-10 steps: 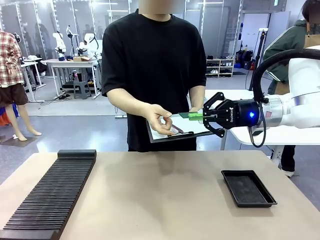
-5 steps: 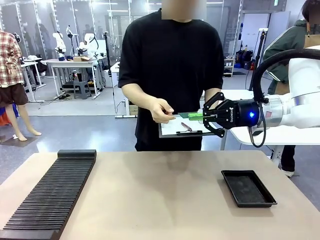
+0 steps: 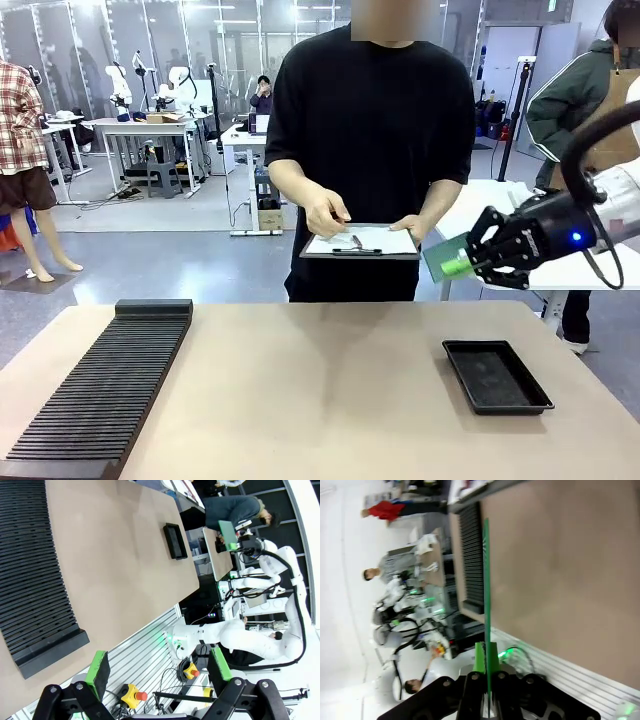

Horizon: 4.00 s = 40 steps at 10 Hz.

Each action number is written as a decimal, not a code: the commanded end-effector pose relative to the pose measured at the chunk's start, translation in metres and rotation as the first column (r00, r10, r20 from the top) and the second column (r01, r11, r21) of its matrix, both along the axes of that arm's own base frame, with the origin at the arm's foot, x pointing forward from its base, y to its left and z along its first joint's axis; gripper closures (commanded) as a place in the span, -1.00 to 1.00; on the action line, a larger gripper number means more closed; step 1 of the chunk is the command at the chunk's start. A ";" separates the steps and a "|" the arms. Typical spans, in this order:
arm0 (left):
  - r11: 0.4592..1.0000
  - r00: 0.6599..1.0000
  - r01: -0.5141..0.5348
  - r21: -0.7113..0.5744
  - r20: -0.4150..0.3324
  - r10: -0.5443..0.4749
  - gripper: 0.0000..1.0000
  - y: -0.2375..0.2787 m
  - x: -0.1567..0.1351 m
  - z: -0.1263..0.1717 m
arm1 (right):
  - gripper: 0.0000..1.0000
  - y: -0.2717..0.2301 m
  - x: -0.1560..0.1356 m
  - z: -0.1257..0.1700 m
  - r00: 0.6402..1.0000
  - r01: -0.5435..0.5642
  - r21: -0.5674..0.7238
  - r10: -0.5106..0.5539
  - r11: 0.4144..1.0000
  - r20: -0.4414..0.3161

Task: Inspect the PCB.
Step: Place the Blank PCB in the ESD tray.

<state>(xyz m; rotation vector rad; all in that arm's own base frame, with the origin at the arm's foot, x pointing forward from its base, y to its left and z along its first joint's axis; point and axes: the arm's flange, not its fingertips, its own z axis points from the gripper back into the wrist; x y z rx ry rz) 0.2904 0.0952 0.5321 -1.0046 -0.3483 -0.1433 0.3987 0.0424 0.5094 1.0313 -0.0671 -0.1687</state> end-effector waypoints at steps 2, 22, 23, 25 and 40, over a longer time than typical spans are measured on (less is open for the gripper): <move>1.000 1.000 0.003 0.011 -0.008 -0.003 -1.00 0.000 0.003 0.002 | 0.95 -0.020 0.001 -0.042 0.989 -0.109 -0.129 0.121 0.986 0.090; 1.000 1.000 0.003 0.011 -0.008 -0.003 -1.00 0.000 0.003 0.002 | 0.14 -0.056 0.078 -0.200 0.995 -0.076 -0.495 0.100 0.866 0.022; 1.000 1.000 0.003 0.011 -0.008 -0.003 -1.00 0.000 0.003 0.002 | -0.16 -0.054 0.076 -0.199 0.996 -0.068 -0.500 0.092 0.863 0.022; 1.000 1.000 0.003 0.011 -0.008 -0.003 -1.00 0.000 0.003 0.002 | -0.79 -0.049 0.067 -0.186 0.999 -0.031 -0.532 0.048 0.846 0.018; 1.000 1.000 0.003 0.011 -0.008 -0.003 -1.00 0.000 0.003 0.002 | -1.00 -0.048 0.056 -0.150 1.000 -0.011 -0.660 0.012 0.751 -0.003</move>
